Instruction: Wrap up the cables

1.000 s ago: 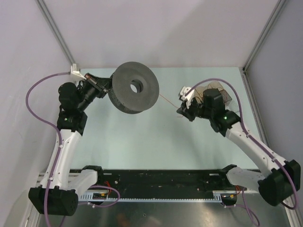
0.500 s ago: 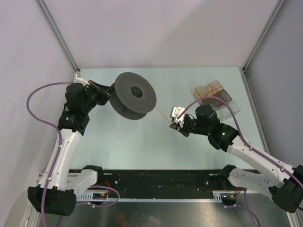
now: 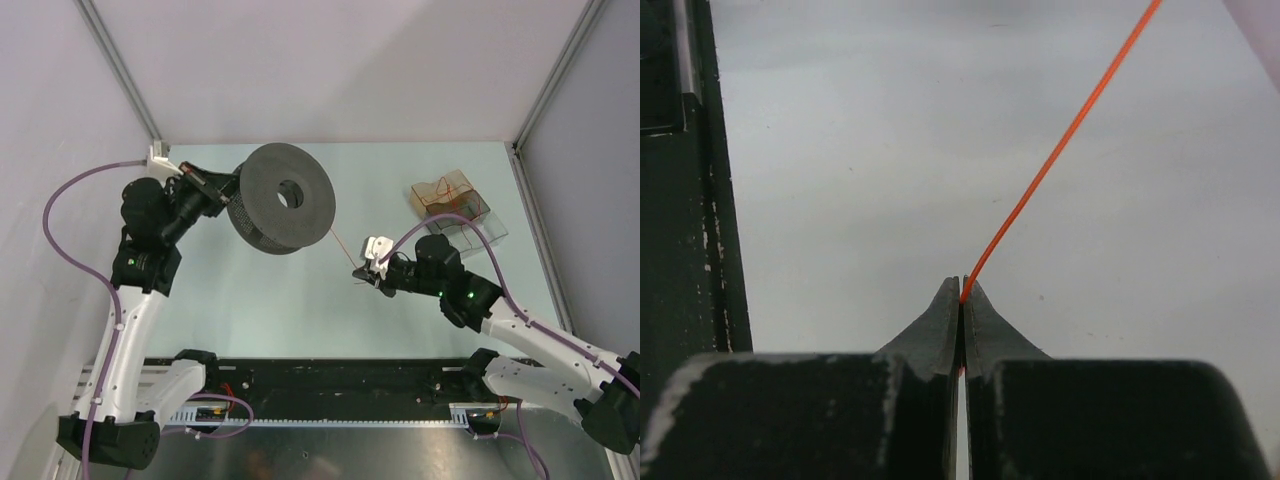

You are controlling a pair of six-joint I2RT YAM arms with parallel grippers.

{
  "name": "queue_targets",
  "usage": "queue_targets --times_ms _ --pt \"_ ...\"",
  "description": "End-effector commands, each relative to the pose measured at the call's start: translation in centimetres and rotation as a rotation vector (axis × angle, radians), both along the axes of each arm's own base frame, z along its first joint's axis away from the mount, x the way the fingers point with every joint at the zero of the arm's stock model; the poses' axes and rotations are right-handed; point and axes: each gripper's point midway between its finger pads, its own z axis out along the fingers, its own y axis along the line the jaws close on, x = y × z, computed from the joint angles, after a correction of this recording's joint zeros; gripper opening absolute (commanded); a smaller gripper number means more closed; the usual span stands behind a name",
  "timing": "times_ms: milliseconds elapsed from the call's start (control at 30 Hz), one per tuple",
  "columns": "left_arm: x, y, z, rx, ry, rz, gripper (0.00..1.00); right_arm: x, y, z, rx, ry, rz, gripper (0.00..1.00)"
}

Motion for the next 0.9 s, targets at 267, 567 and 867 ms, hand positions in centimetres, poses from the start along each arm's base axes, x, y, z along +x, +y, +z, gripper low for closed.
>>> queue_targets --times_ms 267,567,867 --pt "-3.7 -0.3 11.2 -0.067 -0.423 -0.058 0.0 0.4 0.8 2.8 0.123 -0.011 -0.018 0.0" --pt "-3.7 -0.4 12.8 -0.111 -0.451 -0.071 0.0 1.6 -0.5 5.1 0.176 -0.082 -0.101 0.65" --pt "-4.0 -0.5 14.5 -0.157 -0.478 -0.084 0.0 3.8 -1.9 7.6 0.279 -0.094 -0.222 0.89"
